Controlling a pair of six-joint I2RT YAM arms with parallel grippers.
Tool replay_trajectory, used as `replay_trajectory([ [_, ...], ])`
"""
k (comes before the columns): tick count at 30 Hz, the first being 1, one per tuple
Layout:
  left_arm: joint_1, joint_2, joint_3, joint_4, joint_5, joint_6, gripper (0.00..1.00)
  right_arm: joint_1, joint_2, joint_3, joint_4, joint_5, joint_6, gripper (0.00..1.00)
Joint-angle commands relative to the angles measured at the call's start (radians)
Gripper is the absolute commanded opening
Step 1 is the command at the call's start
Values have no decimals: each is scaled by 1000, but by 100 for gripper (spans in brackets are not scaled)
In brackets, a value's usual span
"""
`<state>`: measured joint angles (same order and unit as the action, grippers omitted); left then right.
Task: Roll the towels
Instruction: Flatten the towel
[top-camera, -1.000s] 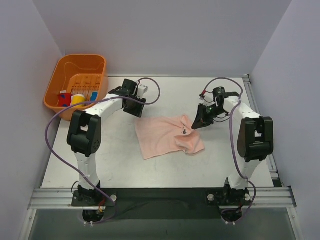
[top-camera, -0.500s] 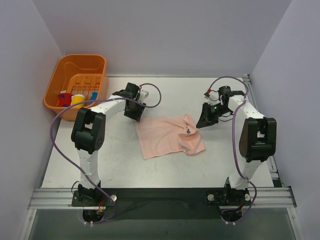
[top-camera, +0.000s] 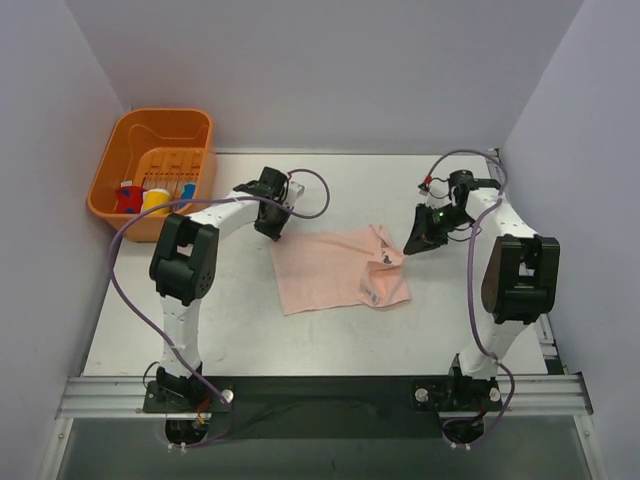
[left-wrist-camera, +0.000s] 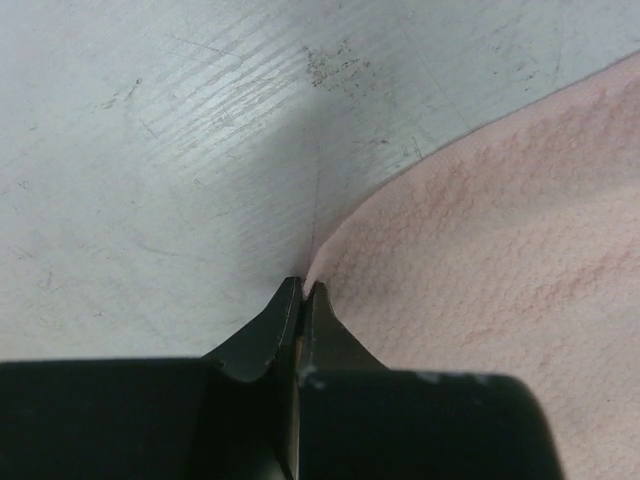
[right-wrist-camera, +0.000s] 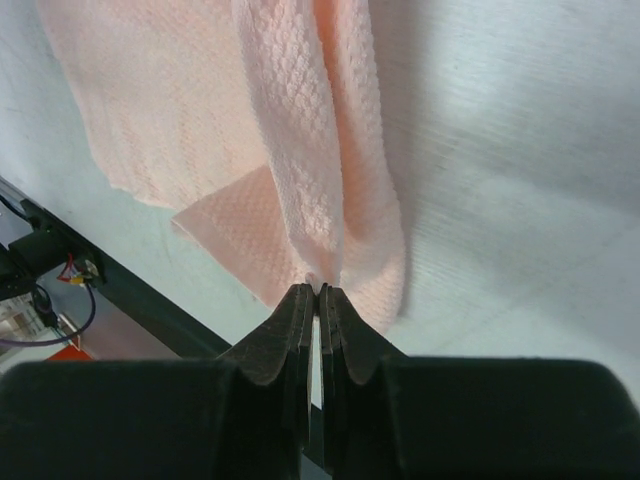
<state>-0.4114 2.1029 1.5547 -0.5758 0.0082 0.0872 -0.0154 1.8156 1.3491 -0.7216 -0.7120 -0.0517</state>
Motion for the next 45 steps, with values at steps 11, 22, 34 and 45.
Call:
replay_trajectory([
  [11, 203, -331, 189, -145, 108, 124, 0, -230, -258, 203, -200, 192, -332, 0],
  [22, 312, -837, -142, -162, 257, 154, 0, -304, -702, -16, -217, 180, -405, 0],
  [34, 322, -1101, -321, -203, 225, 172, 0, -308, -886, -68, -254, 230, -389, 0],
  [45, 244, -644, -318, 17, 133, 121, 0, -206, -308, -94, 138, 287, -295, 0],
])
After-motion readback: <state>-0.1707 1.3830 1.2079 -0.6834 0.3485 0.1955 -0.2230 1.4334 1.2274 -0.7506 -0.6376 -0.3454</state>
